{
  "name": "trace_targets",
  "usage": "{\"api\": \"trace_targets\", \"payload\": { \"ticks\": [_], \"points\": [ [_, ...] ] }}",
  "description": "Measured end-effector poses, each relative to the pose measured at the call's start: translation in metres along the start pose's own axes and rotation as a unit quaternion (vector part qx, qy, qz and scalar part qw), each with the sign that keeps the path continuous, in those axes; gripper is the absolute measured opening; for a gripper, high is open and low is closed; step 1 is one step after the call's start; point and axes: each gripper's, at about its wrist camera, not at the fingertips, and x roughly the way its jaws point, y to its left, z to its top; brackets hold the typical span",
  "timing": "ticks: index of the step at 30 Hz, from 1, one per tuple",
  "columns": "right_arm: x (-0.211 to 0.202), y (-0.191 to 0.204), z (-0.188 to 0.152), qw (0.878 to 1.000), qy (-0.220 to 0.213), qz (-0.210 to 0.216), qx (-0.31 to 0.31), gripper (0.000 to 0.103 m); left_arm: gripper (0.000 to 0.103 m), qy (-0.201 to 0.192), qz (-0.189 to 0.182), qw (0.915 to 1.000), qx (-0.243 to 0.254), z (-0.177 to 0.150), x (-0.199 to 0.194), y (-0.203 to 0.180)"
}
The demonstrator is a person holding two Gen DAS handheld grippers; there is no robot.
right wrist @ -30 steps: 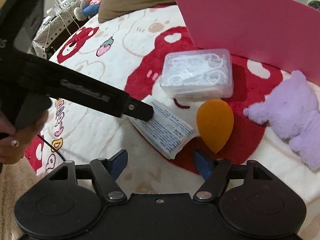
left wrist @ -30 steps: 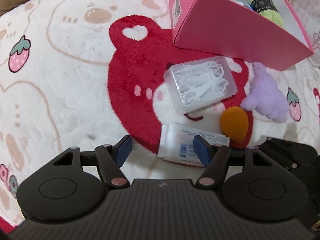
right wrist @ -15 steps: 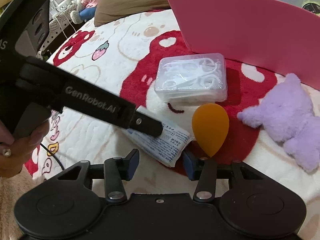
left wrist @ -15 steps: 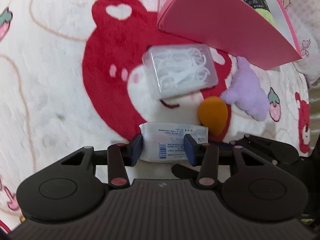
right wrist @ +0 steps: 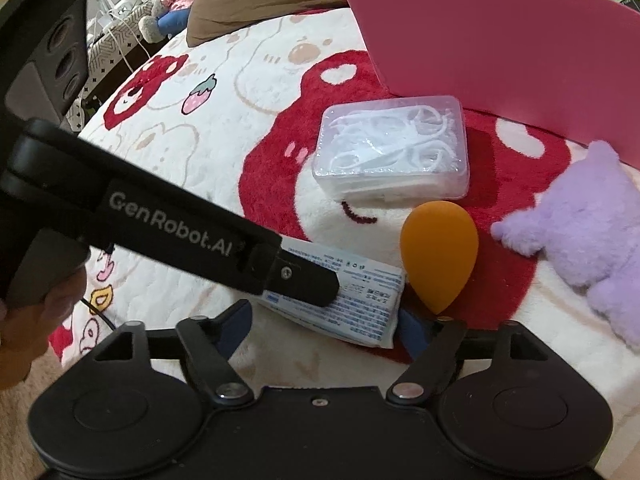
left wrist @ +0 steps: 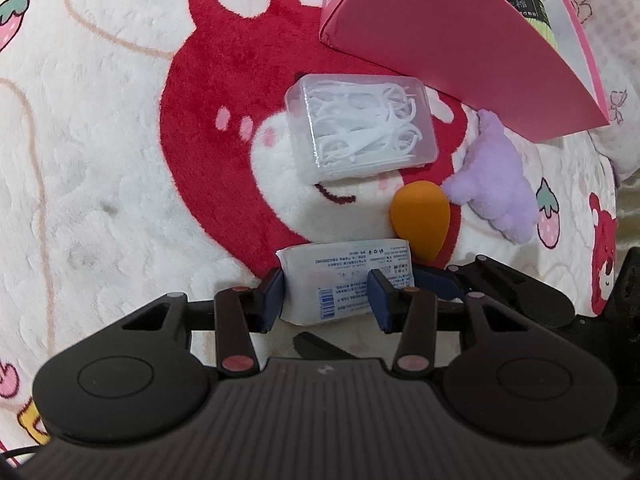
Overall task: Organize objects
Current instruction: 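Close the left gripper on the white wipe packet, then lift the white wipe packet with the left gripper and carry it into the box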
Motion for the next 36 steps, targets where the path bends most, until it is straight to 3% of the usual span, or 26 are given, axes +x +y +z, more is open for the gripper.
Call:
{"api": "trace_targets", "payload": {
  "ticks": [8,19,36],
  "points": [
    [0.005,0.008,0.001,1.000,-0.005,-0.021,-0.020,0.088,0.044,-0.005,0.007,1.0000,0.005,-0.001,-0.002,-0.002],
    [-0.011,0.014,-0.003,0.999,-0.016,-0.024,-0.042,0.082,0.044,-0.029,0.019,0.9992,0.017,-0.017,-0.023,-0.018],
    [-0.053,0.015,-0.006,0.996,-0.051,-0.029,-0.073,0.083,0.044,-0.084,-0.020,0.9952,0.046,-0.032,-0.046,-0.045]
  ]
}}
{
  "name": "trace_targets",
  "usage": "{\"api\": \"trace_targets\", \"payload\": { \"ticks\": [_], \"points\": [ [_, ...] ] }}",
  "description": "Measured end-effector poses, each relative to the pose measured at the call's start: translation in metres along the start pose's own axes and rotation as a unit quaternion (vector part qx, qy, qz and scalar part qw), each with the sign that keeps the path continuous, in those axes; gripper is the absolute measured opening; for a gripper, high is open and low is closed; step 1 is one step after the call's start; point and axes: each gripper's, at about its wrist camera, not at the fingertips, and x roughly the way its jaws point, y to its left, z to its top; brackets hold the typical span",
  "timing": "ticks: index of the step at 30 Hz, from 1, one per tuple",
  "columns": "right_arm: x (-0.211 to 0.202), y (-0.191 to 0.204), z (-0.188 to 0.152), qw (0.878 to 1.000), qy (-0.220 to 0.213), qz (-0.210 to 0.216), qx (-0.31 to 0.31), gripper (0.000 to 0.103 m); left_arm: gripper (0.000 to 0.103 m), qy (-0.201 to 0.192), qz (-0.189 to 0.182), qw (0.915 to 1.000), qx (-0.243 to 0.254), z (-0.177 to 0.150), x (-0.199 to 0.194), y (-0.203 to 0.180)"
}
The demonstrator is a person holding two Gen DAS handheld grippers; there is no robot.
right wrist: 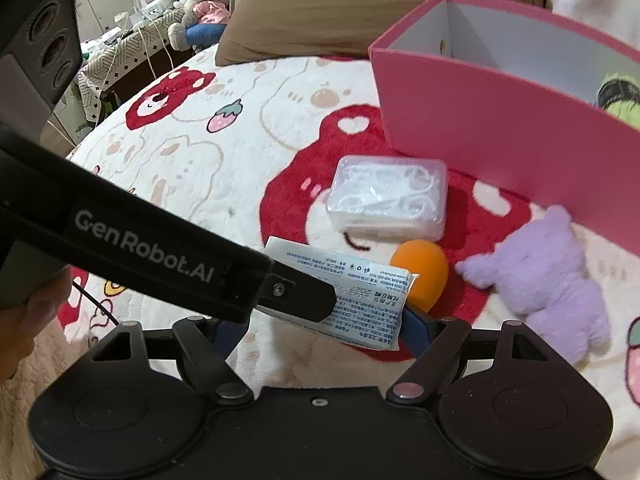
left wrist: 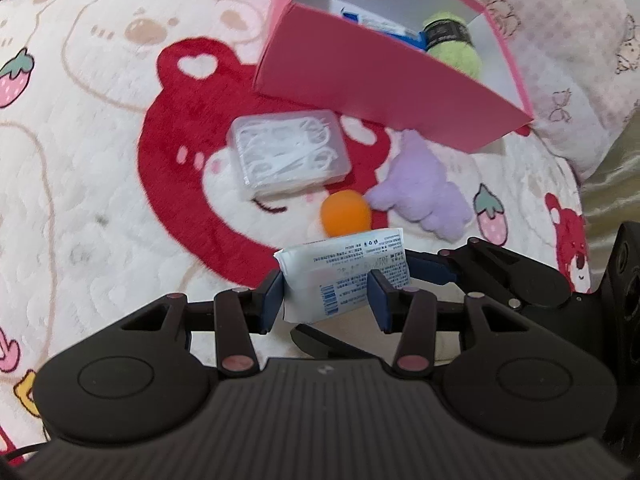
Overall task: Organize objects
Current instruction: 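Lift the white wipe packet with the left gripper and carry it into the box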
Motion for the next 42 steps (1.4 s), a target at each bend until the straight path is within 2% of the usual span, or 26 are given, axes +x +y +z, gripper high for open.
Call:
{"api": "trace_targets", "payload": {
  "ticks": [16,21,26,35,42],
  "points": [
    [-0.037,-0.007,0.000,0.998,-0.050,-0.030,-0.034,0.083,0.044,-0.049,-0.034,0.9977,0.033,0.001,-0.013,-0.026],
    [-0.050,-0.012,0.000,0.997,-0.066,-0.034,-0.038,0.084,0.044,-0.056,-0.052,0.9962,0.042,0.003,-0.017,-0.035],
    [-0.064,-0.018,0.001,0.995,-0.082,-0.041,-0.038,0.084,0.044,-0.050,-0.072,0.9957,0.028,0.005,-0.018,-0.041],
    [-0.079,-0.024,0.001,0.993,-0.097,-0.048,-0.038,0.084,0.044,-0.061,-0.070,0.9952,0.031,0.012,-0.024,-0.057],
    [-0.090,-0.027,0.005,0.991,-0.115,-0.056,-0.042,0.082,0.044,-0.086,-0.076,0.9925,0.040,0.021,-0.039,-0.068]
  ]
}}
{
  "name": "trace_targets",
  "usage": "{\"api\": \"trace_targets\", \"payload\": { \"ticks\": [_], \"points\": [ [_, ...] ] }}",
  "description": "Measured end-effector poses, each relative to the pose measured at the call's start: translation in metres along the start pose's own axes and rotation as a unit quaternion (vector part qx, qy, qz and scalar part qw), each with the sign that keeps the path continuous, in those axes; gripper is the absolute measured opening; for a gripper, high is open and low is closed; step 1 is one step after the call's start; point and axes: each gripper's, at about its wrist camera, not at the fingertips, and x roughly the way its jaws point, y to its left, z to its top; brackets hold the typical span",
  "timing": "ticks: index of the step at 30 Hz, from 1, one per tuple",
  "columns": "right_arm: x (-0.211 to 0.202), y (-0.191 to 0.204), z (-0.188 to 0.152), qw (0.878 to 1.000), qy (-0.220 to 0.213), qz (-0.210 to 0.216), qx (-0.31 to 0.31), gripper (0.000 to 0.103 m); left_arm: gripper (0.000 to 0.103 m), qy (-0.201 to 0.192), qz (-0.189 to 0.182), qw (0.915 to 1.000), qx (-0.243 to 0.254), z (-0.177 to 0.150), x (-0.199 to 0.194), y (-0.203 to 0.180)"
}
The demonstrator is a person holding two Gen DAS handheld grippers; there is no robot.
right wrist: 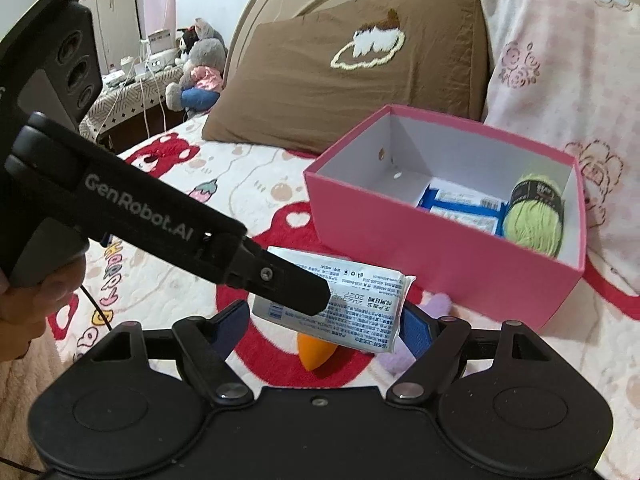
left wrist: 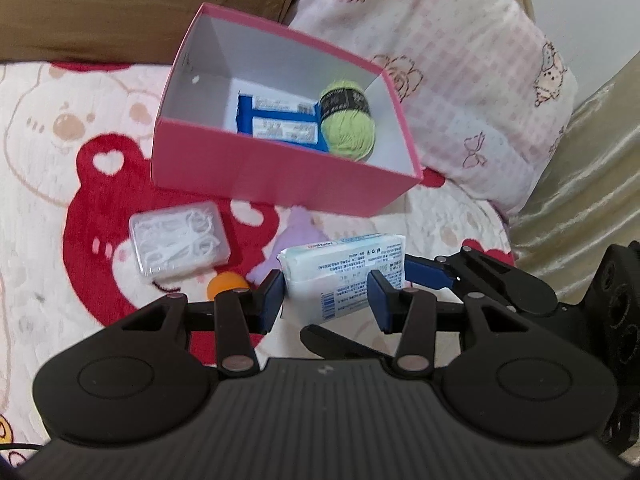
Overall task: Organize objects
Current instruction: 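Lift the white wipe packet with the left gripper and carry it into the box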
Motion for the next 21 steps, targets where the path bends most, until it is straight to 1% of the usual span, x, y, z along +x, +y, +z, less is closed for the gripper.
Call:
{"api": "trace_targets", "payload": {
  "ticks": [3,5,8,10,14,21],
  "points": [
    [-0.004,-0.004,0.004,1.000,-0.009,0.000,0.000,0.080,0.044,-0.007,0.000,1.0000,0.001,0.005,-0.003,-0.003],
    [-0.007,-0.006,0.006,1.000,-0.015,-0.001,-0.002,0.076,0.044,-0.009,0.000,0.9999,0.003,0.009,-0.005,-0.006],
    [-0.011,-0.008,0.012,1.000,-0.018,-0.005,-0.010,0.073,0.044,-0.009,-0.005,0.9999,0.003,0.014,-0.006,-0.009],
    [-0.013,-0.010,0.016,1.000,-0.022,-0.008,-0.011,0.072,0.044,-0.009,0.001,0.9999,0.009,0.019,-0.007,-0.014],
    [-0.015,-0.016,0.027,1.000,-0.020,-0.010,-0.009,0.065,0.044,-0.017,0.012,0.9995,0.023,0.034,-0.009,-0.023],
    [-0.021,-0.030,0.050,0.999,-0.028,-0.024,-0.024,0.052,0.044,-0.038,0.016,0.9981,0.046,0.069,-0.016,-0.041]
  ]
}}
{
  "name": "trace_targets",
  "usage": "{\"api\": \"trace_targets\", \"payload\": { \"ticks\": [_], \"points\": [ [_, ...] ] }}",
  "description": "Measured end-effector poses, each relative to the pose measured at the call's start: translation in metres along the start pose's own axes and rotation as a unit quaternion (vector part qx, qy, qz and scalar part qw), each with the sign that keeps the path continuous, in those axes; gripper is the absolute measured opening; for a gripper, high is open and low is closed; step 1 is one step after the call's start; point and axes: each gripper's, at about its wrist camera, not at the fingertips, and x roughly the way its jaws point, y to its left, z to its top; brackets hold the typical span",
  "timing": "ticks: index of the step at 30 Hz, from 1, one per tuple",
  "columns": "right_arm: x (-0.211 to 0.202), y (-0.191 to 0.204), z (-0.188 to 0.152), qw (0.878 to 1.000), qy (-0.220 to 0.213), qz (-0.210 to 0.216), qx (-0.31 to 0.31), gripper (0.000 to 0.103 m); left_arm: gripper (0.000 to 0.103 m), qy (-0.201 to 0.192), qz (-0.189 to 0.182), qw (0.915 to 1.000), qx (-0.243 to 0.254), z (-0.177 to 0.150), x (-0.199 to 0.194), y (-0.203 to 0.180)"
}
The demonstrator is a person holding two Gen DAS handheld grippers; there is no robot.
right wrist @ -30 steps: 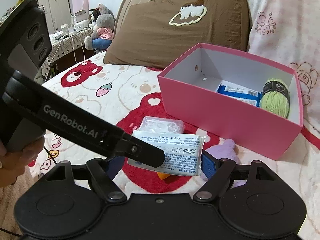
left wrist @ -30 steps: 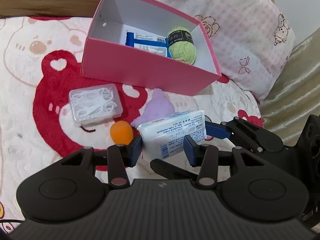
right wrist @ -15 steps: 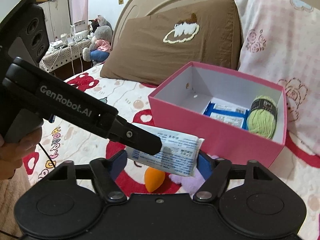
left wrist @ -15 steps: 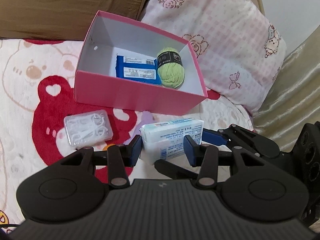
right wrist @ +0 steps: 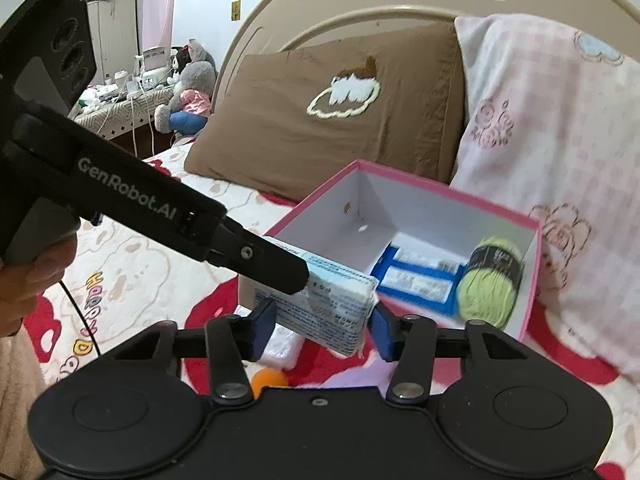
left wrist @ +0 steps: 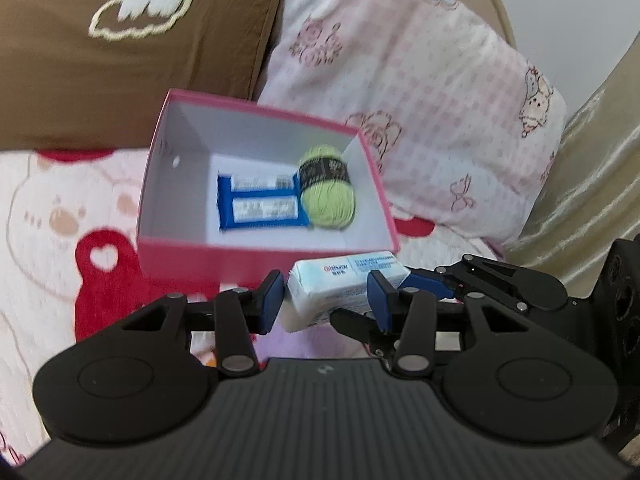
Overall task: Organize objects
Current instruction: 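Lift the white wipe packet with the left gripper and carry it into the box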
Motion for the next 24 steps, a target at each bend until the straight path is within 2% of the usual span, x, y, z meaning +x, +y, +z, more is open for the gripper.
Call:
{"api": "trace_targets", "payload": {
  "ticks": [7,11,19,24],
  "points": [
    [-0.004,-0.026,0.036,1.000,-0.008,-0.005,0.002,0.043,0.044,-0.027,0.003,0.9995,0.014,0.039,0.000,-0.011],
    [-0.001,-0.041,0.060,1.000,-0.004,0.002,0.005,0.040,0.045,-0.031,0.007,0.9995,0.004,0.061,0.007,-0.009],
    [0.027,-0.078,0.094,0.997,0.027,0.037,0.054,0.039,0.044,-0.029,0.010,0.9988,-0.039,0.090,0.034,0.013],
    [0.060,-0.103,0.101,0.990,0.069,0.059,0.104,0.039,0.044,-0.031,0.008,0.9965,-0.077,0.088,0.063,0.034]
  ]
}}
